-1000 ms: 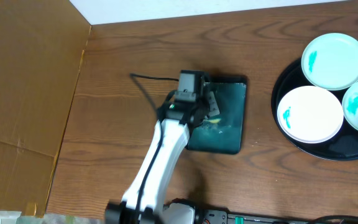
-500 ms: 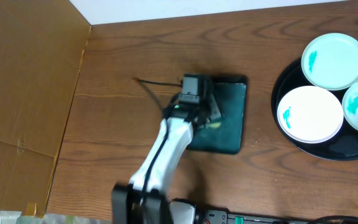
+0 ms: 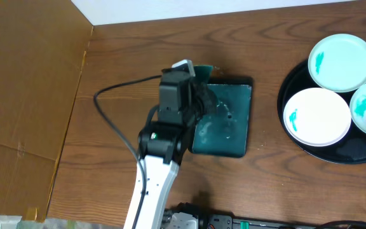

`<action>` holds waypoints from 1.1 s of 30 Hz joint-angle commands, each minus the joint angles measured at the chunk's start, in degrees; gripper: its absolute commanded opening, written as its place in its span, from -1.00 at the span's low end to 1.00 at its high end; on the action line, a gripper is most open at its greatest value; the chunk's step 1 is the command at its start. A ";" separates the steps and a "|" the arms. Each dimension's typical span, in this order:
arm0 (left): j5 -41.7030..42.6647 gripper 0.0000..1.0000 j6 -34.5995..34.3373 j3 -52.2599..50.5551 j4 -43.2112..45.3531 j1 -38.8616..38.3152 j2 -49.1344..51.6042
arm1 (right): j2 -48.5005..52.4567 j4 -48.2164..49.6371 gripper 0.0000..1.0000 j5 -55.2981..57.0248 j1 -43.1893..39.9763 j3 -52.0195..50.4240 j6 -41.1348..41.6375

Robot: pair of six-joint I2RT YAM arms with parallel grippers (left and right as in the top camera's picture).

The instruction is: Clean dirty plates on tray and stack at the side

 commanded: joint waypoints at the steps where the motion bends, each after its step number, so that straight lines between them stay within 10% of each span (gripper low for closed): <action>1: -0.33 -0.86 -0.81 -5.75 -0.20 -0.02 3.89 | -0.31 -0.26 0.99 0.35 0.79 -0.02 0.35; 9: 4.63 -0.86 -0.37 -13.92 7.69 0.02 18.32 | -0.31 -0.28 0.99 0.37 0.76 -0.02 0.35; 16: 2.64 -0.86 4.24 -1.73 -0.57 0.02 10.38 | -0.31 -0.26 0.98 0.35 0.76 -0.02 0.35; 33: 1.42 -0.86 3.50 -8.79 2.91 0.02 14.91 | -0.31 1.40 0.99 0.85 0.79 -0.02 1.33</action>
